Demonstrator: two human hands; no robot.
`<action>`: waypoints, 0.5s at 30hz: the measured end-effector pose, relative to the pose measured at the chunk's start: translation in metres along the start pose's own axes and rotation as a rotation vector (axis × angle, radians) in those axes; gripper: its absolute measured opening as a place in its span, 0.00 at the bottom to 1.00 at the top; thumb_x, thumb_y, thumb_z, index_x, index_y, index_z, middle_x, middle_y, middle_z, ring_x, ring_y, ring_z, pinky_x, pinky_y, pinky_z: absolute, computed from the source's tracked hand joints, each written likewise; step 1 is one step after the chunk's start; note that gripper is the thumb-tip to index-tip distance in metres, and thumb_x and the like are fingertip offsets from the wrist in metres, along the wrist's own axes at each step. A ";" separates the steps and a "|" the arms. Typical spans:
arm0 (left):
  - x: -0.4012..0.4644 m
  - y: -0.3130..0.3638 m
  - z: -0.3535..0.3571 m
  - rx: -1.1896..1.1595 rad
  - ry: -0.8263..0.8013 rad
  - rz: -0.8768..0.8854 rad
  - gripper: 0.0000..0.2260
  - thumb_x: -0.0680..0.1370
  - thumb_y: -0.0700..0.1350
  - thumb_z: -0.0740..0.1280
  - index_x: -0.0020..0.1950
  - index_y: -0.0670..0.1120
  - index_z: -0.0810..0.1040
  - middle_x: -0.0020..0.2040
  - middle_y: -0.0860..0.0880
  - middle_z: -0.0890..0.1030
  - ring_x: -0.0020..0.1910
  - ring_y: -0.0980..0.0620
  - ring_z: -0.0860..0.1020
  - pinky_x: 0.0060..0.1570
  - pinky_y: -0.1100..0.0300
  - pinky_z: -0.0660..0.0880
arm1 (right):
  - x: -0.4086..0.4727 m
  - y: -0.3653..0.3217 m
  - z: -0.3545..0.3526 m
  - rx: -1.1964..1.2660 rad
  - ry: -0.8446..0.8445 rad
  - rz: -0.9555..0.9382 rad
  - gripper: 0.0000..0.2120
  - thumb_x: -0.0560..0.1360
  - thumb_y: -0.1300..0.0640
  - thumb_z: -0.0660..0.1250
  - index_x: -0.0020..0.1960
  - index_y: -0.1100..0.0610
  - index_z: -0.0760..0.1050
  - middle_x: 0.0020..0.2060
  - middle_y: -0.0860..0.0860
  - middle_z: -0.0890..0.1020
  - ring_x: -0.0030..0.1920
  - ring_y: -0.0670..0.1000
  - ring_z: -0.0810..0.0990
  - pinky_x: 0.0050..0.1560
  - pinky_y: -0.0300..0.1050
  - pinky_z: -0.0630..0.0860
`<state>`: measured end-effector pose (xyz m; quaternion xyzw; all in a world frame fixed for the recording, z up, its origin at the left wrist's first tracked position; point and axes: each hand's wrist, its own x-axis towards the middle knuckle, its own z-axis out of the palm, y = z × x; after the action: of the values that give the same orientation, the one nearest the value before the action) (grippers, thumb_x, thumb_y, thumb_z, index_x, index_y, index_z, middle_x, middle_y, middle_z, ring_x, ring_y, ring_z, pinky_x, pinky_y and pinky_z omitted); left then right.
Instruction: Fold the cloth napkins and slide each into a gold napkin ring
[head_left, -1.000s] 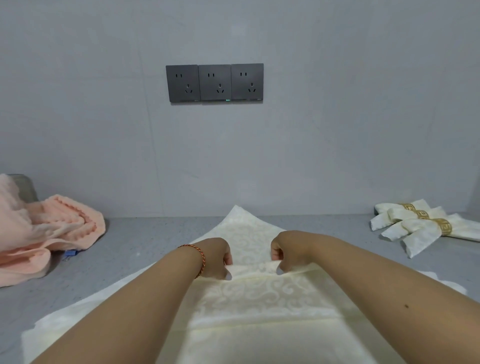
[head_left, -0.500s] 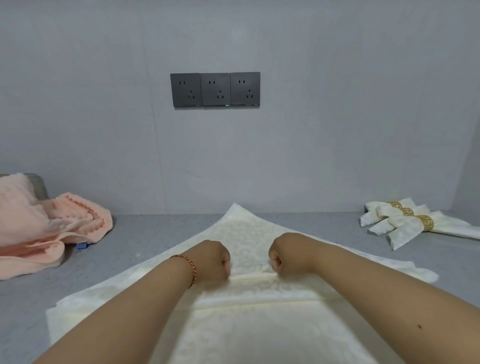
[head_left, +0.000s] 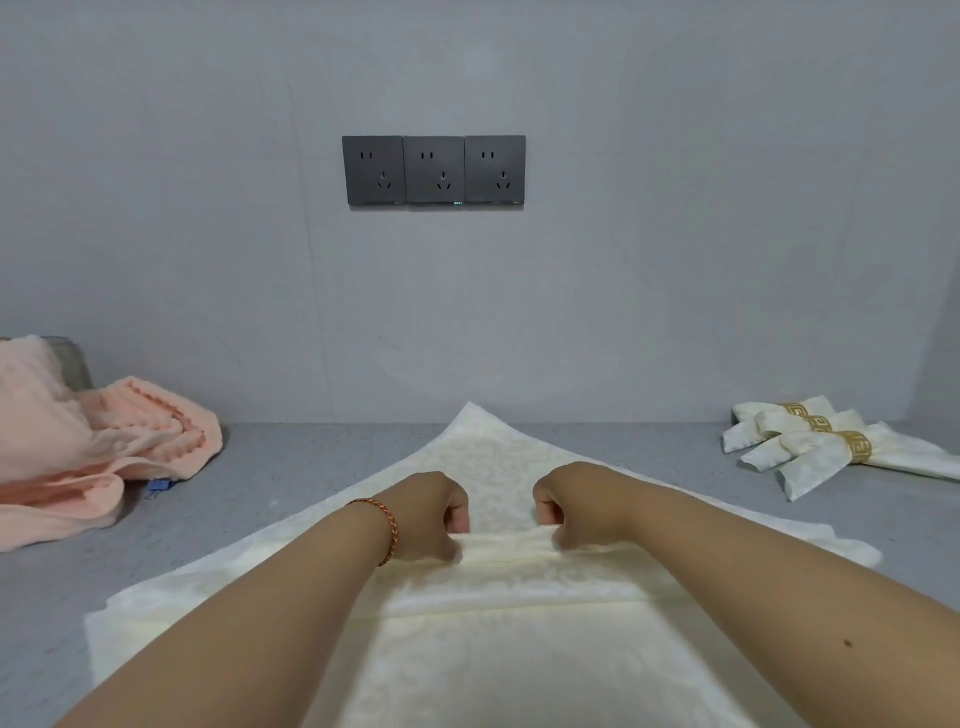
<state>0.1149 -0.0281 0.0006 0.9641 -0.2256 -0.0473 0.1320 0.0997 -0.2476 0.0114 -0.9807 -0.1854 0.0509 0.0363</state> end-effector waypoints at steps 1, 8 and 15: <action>-0.003 0.001 0.002 -0.003 0.024 0.005 0.12 0.69 0.41 0.72 0.33 0.54 0.72 0.37 0.58 0.75 0.35 0.61 0.72 0.37 0.68 0.70 | -0.002 -0.001 0.002 -0.029 0.024 -0.021 0.13 0.68 0.63 0.66 0.34 0.48 0.66 0.38 0.44 0.74 0.39 0.48 0.71 0.35 0.41 0.65; -0.021 0.005 0.001 0.050 -0.016 0.014 0.09 0.70 0.35 0.68 0.43 0.48 0.84 0.41 0.57 0.77 0.41 0.59 0.76 0.42 0.68 0.74 | -0.024 -0.012 0.001 -0.153 0.003 -0.142 0.08 0.70 0.62 0.67 0.38 0.52 0.69 0.42 0.48 0.75 0.41 0.50 0.71 0.41 0.45 0.68; -0.019 0.008 -0.008 -0.041 -0.130 -0.092 0.11 0.71 0.48 0.72 0.30 0.50 0.77 0.27 0.53 0.74 0.28 0.56 0.71 0.34 0.65 0.69 | -0.024 -0.006 -0.003 0.085 -0.048 -0.021 0.04 0.71 0.61 0.66 0.40 0.56 0.79 0.41 0.47 0.83 0.38 0.44 0.75 0.41 0.38 0.74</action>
<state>0.0957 -0.0243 0.0114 0.9654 -0.1880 -0.1207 0.1346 0.0756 -0.2508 0.0174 -0.9747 -0.1943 0.0818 0.0739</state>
